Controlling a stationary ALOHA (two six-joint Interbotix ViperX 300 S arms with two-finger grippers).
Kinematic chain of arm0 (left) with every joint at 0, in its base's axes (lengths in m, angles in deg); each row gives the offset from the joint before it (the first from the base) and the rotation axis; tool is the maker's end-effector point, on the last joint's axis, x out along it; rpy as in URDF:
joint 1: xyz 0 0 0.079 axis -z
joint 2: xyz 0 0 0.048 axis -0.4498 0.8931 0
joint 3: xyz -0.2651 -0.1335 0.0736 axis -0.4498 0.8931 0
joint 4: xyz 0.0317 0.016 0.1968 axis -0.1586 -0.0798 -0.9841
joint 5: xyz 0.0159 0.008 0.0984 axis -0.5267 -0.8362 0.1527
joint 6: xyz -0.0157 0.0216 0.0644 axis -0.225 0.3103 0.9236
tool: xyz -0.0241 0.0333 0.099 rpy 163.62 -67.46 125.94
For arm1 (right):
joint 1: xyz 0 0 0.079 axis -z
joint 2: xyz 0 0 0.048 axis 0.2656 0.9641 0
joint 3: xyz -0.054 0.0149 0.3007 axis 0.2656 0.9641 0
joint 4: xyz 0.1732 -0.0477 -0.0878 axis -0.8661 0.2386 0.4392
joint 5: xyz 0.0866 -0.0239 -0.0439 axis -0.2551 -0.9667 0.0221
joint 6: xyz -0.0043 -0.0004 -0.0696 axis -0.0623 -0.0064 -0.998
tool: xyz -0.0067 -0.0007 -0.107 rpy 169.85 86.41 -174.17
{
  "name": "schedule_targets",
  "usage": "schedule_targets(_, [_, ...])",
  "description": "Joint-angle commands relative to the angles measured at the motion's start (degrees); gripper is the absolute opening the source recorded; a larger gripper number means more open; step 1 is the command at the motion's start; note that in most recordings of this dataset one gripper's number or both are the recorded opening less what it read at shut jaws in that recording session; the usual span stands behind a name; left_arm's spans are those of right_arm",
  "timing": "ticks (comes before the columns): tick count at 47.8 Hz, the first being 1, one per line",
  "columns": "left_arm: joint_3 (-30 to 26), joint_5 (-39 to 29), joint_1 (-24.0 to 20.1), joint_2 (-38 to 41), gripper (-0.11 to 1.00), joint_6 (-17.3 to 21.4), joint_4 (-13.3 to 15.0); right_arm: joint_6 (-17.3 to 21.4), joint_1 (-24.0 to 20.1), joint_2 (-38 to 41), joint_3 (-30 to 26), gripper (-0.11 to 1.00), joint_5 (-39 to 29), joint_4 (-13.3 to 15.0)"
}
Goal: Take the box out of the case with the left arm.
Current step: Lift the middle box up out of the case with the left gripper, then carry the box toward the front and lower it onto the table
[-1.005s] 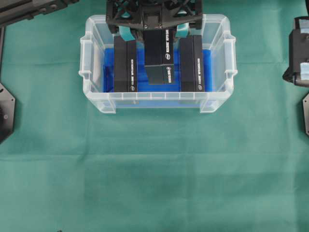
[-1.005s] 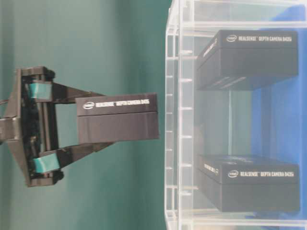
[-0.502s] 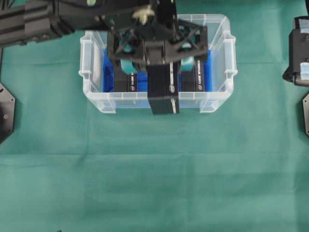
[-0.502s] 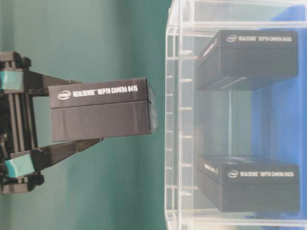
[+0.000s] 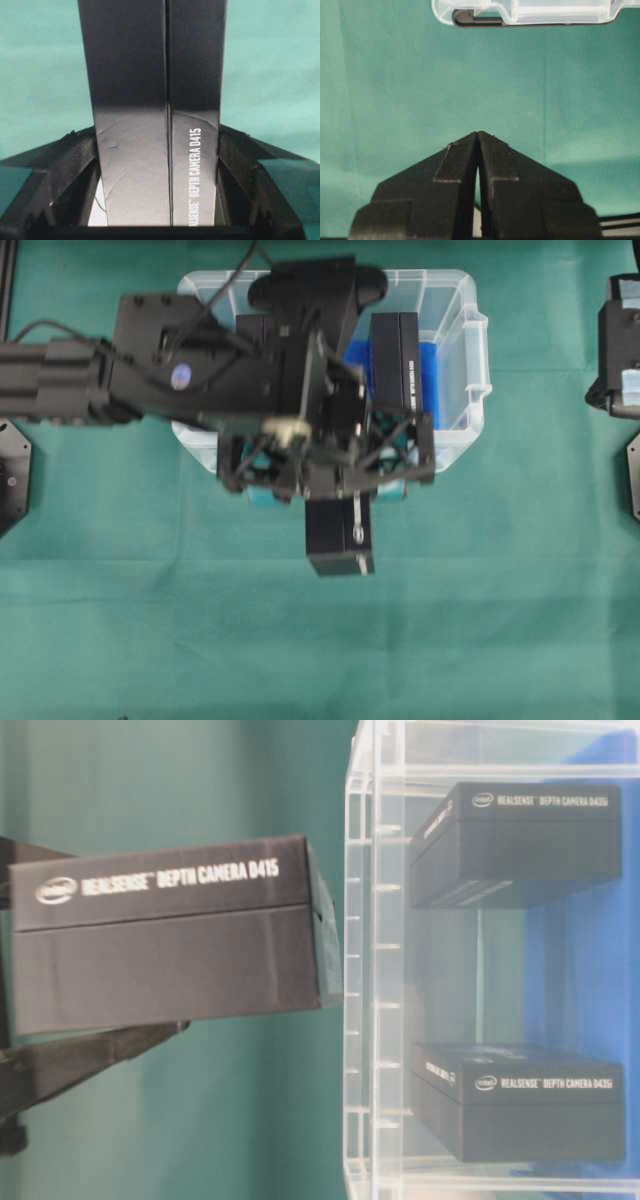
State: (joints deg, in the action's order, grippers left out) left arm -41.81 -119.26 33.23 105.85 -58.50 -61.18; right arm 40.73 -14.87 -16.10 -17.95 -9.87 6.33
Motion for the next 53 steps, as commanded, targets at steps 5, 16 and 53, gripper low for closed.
schedule_targets(5, [-1.49,0.09,2.81,-2.90,0.60,-2.64,-0.26,-0.09,0.00,0.00,-0.88,0.03,0.09,0.18])
schedule_targets(16, [-1.67,0.09,5.19,-2.81,0.60,-5.89,-0.26,-0.09,0.00,0.00,-0.79,0.03,0.00,0.18])
schedule_targets(53, [0.79,0.09,5.54,-2.90,0.60,-6.24,-1.32,-0.09,0.00,0.00,-0.70,0.03,0.00,0.18])
